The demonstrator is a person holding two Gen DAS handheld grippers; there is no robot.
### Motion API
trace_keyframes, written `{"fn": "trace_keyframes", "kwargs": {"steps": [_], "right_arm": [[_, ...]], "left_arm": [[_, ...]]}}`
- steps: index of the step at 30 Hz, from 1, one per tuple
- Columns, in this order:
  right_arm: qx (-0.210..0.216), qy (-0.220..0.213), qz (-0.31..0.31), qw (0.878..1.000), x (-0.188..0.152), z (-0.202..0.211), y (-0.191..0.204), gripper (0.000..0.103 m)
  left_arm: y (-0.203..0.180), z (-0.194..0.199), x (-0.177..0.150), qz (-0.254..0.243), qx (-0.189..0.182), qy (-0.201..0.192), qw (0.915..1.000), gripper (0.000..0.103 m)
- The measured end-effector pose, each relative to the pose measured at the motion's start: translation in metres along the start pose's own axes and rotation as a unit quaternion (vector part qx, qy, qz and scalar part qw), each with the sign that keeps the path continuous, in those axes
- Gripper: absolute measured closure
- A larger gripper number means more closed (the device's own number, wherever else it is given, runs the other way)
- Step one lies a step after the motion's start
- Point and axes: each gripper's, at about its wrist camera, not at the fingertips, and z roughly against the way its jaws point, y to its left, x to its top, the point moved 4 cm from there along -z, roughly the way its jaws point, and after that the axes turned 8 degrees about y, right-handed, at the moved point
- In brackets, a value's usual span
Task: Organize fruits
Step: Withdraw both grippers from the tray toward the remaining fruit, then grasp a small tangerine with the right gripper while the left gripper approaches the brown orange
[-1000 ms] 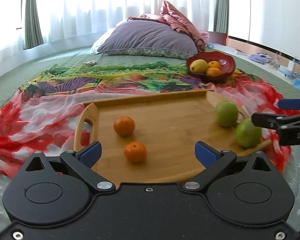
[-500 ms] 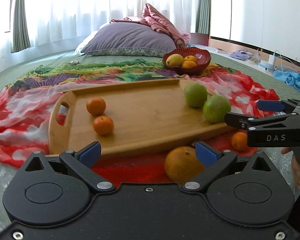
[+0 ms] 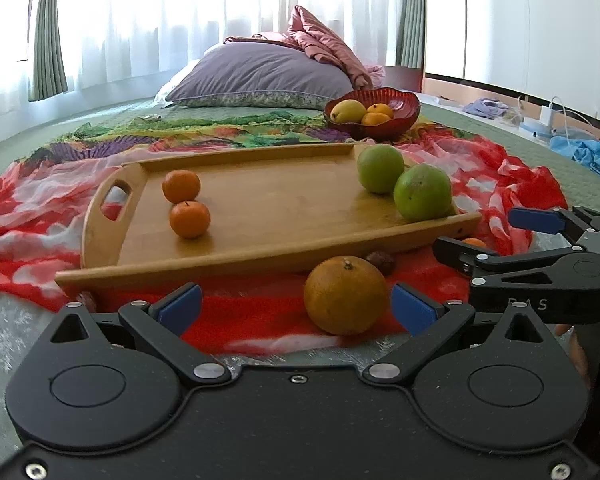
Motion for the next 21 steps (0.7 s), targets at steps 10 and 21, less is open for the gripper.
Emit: {"fn": "trace_keyframes", "kwargs": {"steps": [10,21], "right_arm": [[0.009,-0.008,0.011,1.000,-0.009,-0.002,0.004,0.008],[0.014,-0.023,0.016,1.000,-0.013,0.002,0.004,0.037]], "left_arm": [[-0.009,-0.005,-0.001,0.006,-0.008,0.003,0.9999,0.019],[-0.019,-0.009,0.000,-0.003,-0.023,0.018,0.9996,0.047]]}}
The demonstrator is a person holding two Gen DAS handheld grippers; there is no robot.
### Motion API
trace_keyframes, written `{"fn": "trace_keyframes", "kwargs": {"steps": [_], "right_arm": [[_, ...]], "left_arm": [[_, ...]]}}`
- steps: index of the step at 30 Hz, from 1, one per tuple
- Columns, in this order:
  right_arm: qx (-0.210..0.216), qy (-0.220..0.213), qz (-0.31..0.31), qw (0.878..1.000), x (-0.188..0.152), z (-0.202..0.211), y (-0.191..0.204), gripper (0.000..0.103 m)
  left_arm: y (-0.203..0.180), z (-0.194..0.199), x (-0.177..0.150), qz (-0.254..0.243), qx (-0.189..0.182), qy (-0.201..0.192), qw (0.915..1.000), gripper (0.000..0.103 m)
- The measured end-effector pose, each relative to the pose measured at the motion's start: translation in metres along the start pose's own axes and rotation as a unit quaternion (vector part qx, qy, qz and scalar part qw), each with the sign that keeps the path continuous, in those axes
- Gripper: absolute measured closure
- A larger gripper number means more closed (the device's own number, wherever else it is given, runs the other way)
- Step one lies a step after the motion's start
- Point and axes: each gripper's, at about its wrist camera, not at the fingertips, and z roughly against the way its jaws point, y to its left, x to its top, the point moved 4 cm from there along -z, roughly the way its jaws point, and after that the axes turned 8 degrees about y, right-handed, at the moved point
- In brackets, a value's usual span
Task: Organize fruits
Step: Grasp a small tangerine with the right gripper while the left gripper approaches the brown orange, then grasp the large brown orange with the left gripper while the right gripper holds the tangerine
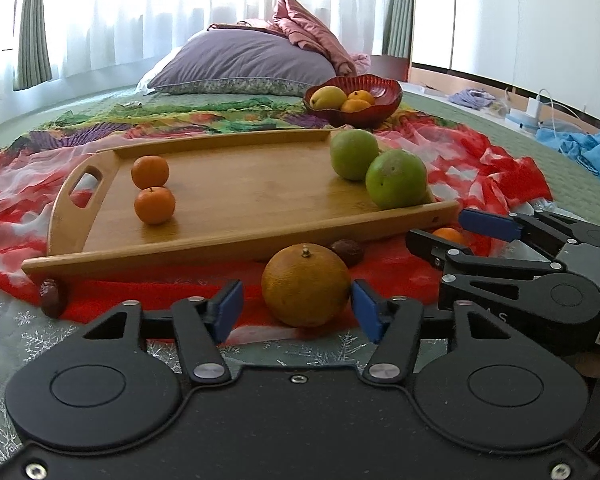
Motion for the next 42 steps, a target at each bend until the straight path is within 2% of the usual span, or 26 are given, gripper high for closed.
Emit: {"fn": "trace_keyframes", "kwargs": {"steps": [10,22,28,42], "right_arm": [[0.002,0.008,0.018,1.000,-0.001,0.000,0.005,0.054],[0.008,0.037,0.017,0.999,-0.002,-0.007,0.005,0.058],[0.005,0.037,0.013,0.999,-0.003,-0.007,0.003,0.063],[0.003,0.037,0.008,0.999,-0.002,-0.007,0.002,0.068]], "left_arm": [[-0.004,-0.001,0.005,0.001,0.003,0.004,1.0000,0.054],[-0.007,-0.003,0.005,-0.002,0.005,0.007,1.0000,0.055],[-0.007,-0.003,0.006,0.002,0.007,0.007,0.9999,0.056],[0.009,0.005,0.014,0.024,0.018,0.000,0.9995,0.057]]}}
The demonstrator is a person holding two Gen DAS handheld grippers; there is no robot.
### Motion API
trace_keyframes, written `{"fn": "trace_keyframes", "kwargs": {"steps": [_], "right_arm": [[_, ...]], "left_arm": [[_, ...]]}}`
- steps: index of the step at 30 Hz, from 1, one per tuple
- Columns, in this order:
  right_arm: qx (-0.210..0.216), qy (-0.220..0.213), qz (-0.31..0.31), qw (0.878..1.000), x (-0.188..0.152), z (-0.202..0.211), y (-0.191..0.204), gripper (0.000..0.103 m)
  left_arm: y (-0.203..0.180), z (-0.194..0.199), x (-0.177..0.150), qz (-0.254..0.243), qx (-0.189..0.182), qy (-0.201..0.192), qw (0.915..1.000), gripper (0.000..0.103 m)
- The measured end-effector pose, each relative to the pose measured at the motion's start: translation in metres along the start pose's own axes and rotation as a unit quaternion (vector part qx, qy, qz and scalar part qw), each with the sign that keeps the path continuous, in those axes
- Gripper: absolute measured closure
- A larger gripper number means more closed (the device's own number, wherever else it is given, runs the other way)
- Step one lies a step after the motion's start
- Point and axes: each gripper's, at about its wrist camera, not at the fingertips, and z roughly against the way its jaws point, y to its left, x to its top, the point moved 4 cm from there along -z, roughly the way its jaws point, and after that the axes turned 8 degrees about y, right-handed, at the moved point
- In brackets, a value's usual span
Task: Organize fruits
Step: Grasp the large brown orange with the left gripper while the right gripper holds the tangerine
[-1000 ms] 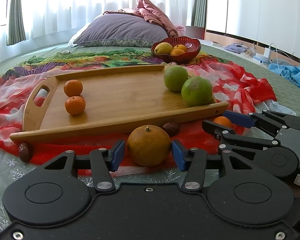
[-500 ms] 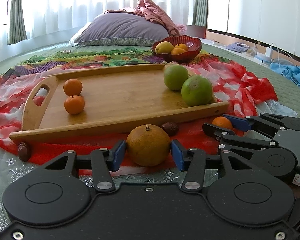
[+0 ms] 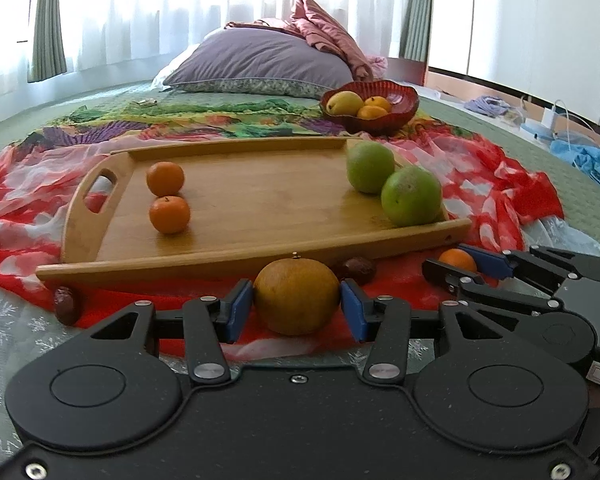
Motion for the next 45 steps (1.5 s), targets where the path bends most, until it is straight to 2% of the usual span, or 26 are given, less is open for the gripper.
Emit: {"fn": "trace_keyframes", "kwargs": {"steps": [5,7,8,11,16,17,18,20,22,24,28,32,37,38,39,40,45], "right_arm": [[0.011,-0.003,-0.015,1.000,0.005,0.002,-0.004,0.069],[0.015,-0.006,-0.024,1.000,0.008,0.005,-0.006,0.070],[0.018,-0.007,-0.028,0.999,0.010,0.007,-0.007,0.070],[0.022,-0.012,-0.044,0.999,0.017,0.013,-0.012,0.070],[0.029,-0.011,-0.075,0.997,0.025,0.016,-0.019,0.070],[0.029,-0.012,-0.075,0.997,0.026,0.016,-0.018,0.070],[0.029,-0.013,-0.073,0.997,0.025,0.017,-0.017,0.070],[0.028,-0.013,-0.067,0.997,0.024,0.020,-0.014,0.070],[0.031,-0.012,-0.062,0.998,0.022,0.021,-0.012,0.070],[0.032,-0.012,-0.058,0.998,0.022,0.022,-0.009,0.070],[0.036,-0.015,-0.053,0.998,0.024,0.025,-0.005,0.070],[0.038,-0.017,-0.049,0.998,0.025,0.026,-0.001,0.070],[0.041,-0.015,-0.049,0.998,0.024,0.025,0.004,0.070],[0.042,-0.014,-0.049,0.998,0.024,0.025,0.005,0.070],[0.043,-0.014,-0.048,0.998,0.024,0.025,0.005,0.070],[0.043,-0.014,-0.048,0.998,0.024,0.025,0.006,0.070],[0.046,-0.018,-0.046,0.998,0.027,0.024,0.008,0.070]], "left_arm": [[0.012,0.006,0.008,0.004,0.009,-0.008,0.9999,0.059],[0.018,0.009,0.013,0.005,0.015,-0.014,0.9998,0.069],[0.021,0.012,0.016,0.002,0.020,-0.023,0.9996,0.082],[0.031,0.020,0.029,-0.004,0.029,-0.039,0.9988,0.081],[0.041,0.022,0.028,-0.004,0.030,-0.031,0.9991,0.081],[0.041,0.022,0.024,-0.004,0.031,-0.031,0.9990,0.077],[0.042,0.023,0.019,-0.004,0.030,-0.030,0.9991,0.067],[0.042,0.023,0.010,-0.004,0.027,-0.028,0.9992,0.055],[0.041,0.022,0.004,-0.003,0.018,-0.025,0.9995,0.054],[0.039,0.021,0.000,-0.004,0.010,-0.021,0.9997,0.048],[0.034,0.011,-0.005,-0.007,0.017,-0.013,0.9997,0.045],[0.029,-0.002,-0.007,-0.001,0.015,-0.001,0.9999,0.038],[0.027,-0.020,-0.009,0.009,0.015,0.019,0.9997,0.038],[0.028,-0.023,-0.010,0.012,0.013,0.025,0.9995,0.041],[0.029,-0.026,-0.011,0.015,0.011,0.034,0.9993,0.052],[0.029,-0.027,-0.010,0.013,0.011,0.034,0.9993,0.055],[0.031,-0.017,-0.001,0.011,0.010,0.030,0.9995,0.056]]}}
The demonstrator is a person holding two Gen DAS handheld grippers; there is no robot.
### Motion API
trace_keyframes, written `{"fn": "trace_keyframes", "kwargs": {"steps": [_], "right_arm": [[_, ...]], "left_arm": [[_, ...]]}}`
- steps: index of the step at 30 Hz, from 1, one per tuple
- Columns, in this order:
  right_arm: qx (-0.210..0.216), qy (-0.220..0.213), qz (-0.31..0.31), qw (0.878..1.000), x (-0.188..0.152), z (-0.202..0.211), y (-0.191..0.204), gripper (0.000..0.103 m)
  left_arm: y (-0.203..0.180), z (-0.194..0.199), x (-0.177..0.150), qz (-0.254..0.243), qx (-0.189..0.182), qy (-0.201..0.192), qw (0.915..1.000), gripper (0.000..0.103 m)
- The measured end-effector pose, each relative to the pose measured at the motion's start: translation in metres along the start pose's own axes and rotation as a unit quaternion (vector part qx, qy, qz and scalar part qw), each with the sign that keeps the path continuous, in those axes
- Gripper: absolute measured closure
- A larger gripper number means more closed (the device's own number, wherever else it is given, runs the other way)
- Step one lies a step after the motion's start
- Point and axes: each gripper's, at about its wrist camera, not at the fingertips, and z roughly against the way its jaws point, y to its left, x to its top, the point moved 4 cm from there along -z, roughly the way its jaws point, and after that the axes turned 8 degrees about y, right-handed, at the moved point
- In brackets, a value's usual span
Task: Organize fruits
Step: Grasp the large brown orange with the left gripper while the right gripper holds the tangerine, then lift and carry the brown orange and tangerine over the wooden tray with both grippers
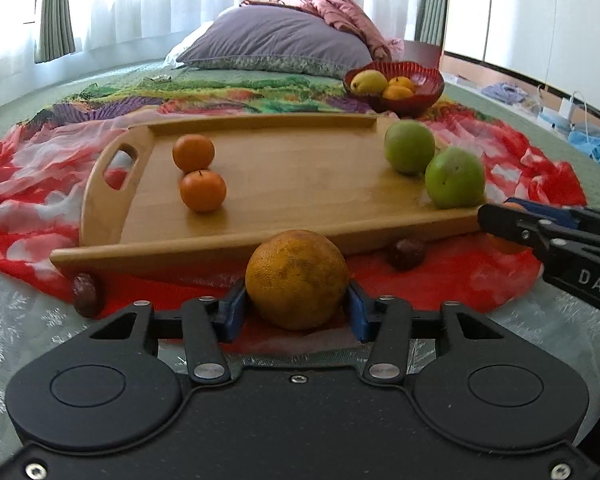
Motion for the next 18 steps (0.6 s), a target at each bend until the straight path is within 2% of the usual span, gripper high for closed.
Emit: {"fn": "trace_keyframes", "kwargs": {"steps": [9,18], "right_arm": [[0.009,-0.017,0.000,1.000,0.024,-0.007,0.009,0.070],[0.010,-0.016,0.006,1.000,0.076,-0.039,0.020,0.070]], "left_arm": [[0.021,0.032,0.045,0.006,0.025,-0.065,0.9975,0.056],[0.072,0.011,0.106,0.035,0.046,-0.048,0.9972,0.056]]}}
